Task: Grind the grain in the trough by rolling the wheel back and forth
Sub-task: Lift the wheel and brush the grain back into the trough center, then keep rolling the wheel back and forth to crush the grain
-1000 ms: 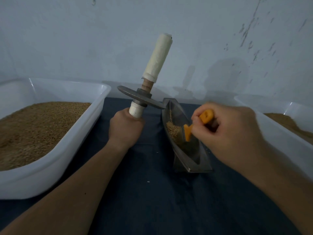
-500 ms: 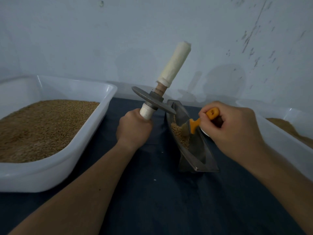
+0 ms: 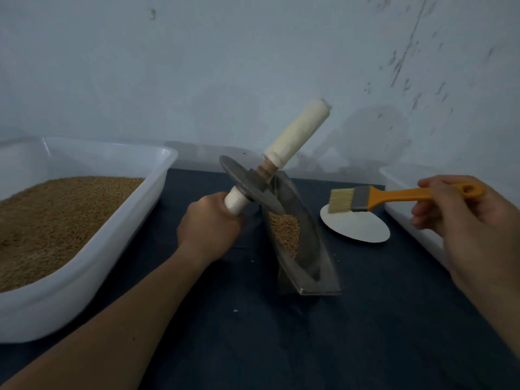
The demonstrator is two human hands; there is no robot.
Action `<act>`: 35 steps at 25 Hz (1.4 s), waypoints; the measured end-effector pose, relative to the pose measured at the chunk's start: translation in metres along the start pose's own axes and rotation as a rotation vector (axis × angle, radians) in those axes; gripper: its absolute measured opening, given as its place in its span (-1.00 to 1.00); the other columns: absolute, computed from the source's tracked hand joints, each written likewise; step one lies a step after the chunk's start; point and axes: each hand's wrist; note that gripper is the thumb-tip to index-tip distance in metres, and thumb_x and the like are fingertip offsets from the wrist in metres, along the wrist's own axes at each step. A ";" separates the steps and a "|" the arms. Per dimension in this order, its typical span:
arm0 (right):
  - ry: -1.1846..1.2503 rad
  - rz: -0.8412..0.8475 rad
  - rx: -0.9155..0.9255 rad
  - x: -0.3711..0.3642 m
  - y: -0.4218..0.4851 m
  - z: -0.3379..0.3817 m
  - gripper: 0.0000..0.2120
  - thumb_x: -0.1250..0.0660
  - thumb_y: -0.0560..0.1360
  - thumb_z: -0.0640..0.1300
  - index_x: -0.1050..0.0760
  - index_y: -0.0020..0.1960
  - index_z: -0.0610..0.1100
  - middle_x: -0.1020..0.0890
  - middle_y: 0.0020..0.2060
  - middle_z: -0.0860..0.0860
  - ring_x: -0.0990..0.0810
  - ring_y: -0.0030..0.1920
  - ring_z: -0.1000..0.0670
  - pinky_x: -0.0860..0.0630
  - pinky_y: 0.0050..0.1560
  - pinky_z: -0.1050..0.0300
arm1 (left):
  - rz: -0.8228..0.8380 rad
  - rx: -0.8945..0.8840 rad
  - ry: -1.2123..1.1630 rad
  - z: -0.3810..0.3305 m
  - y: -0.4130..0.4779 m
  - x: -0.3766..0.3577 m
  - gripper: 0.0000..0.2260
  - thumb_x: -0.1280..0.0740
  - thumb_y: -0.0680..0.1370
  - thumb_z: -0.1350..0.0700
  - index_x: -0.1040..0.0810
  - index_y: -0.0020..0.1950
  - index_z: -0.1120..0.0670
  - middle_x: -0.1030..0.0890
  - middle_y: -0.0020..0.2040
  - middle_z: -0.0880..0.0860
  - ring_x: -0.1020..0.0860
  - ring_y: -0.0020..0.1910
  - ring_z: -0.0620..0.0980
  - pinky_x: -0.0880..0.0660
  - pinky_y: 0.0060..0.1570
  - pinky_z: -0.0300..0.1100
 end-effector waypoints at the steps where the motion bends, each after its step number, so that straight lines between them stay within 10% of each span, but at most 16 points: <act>1: 0.015 -0.011 -0.027 0.007 0.004 -0.010 -0.84 -0.35 0.59 0.01 -0.66 0.03 -0.03 -0.69 -0.23 -0.11 -0.69 -0.25 -0.03 -0.69 -0.17 0.06 | -0.002 -0.001 0.000 0.001 0.000 -0.001 -0.92 -0.36 0.34 -0.07 -0.49 -0.22 -0.17 -0.57 -0.32 -0.13 -0.54 -0.33 -0.09 -0.43 -0.35 -0.17; 9: -0.773 0.555 0.391 0.026 0.013 -0.072 -0.57 -0.32 0.60 -0.05 -0.43 0.40 0.32 -0.51 -0.01 0.27 -0.54 -0.07 0.19 -0.54 -0.08 0.19 | -0.014 -0.048 0.027 0.004 -0.001 -0.002 -0.87 -0.36 0.29 -0.11 -0.51 -0.18 -0.26 -0.58 -0.39 -0.13 -0.57 -0.37 -0.10 -0.45 -0.36 -0.17; 14: -1.052 0.913 0.124 0.029 0.003 -0.068 -0.21 -0.33 0.51 -0.13 -0.04 0.59 0.29 -0.20 0.25 0.24 -0.28 0.16 0.18 -0.41 0.16 0.27 | -0.004 -0.164 0.220 -0.006 -0.005 -0.002 -0.84 -0.42 0.39 0.00 -0.48 -0.22 -0.24 -0.53 -0.44 -0.14 -0.50 -0.43 -0.15 -0.33 -0.43 -0.22; 18: -0.785 0.582 0.393 0.008 -0.002 -0.022 -0.10 -0.40 0.33 -0.27 -0.11 0.53 0.20 -0.21 0.44 0.13 -0.36 0.24 0.19 -0.43 0.13 0.29 | -0.005 -0.345 0.573 -0.016 0.000 0.002 -0.91 -0.37 0.43 -0.05 -0.47 -0.19 -0.13 -0.51 -0.36 -0.12 -0.50 -0.37 -0.05 -0.32 -0.44 -0.19; 21: -0.993 0.623 0.587 -0.037 0.005 -0.002 0.04 -0.48 0.31 -0.21 0.04 0.62 0.01 -0.14 0.56 0.01 -0.18 0.53 -0.07 -0.24 0.49 -0.16 | 0.026 -0.415 0.687 -0.025 0.004 0.003 -0.89 -0.36 0.45 -0.07 -0.44 -0.16 -0.13 -0.49 -0.33 -0.11 -0.48 -0.36 -0.02 -0.24 -0.44 -0.18; 24: -1.186 0.789 0.511 -0.077 0.022 -0.007 -0.27 -0.43 0.43 -0.16 -0.18 0.50 0.01 -0.42 0.34 0.01 -0.37 0.39 -0.09 -0.27 0.41 -0.09 | 0.032 -0.472 0.772 -0.033 0.007 0.002 -0.79 -0.36 0.46 -0.04 -0.31 -0.21 -0.14 -0.36 -0.37 -0.11 -0.35 -0.41 -0.04 -0.13 -0.47 -0.21; 27: -1.148 0.763 0.508 -0.086 0.033 -0.019 -0.72 -0.39 0.46 -0.15 -0.35 0.06 0.03 -0.49 -0.05 0.06 -0.51 -0.08 -0.07 -0.36 -0.20 0.04 | 0.031 -0.525 0.837 -0.039 0.012 -0.001 -0.72 -0.35 0.46 0.00 -0.22 -0.20 -0.13 -0.20 -0.39 -0.10 -0.23 -0.43 -0.02 -0.05 -0.47 -0.19; 35: -1.188 0.750 0.498 -0.108 0.054 -0.051 -0.75 -0.40 0.44 -0.03 -0.30 -0.15 0.07 -0.35 -0.29 0.04 -0.43 -0.25 -0.11 -0.26 -0.35 0.10 | 0.081 -0.536 0.931 -0.044 0.042 -0.015 -0.85 -0.35 0.48 0.02 -0.37 -0.15 -0.11 -0.28 -0.35 -0.06 -0.28 -0.45 -0.01 -0.23 -0.42 -0.11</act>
Point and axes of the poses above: each hand's wrist, its own y-axis towards the middle knuckle, its own x-axis out of the back of the hand, z = x × y
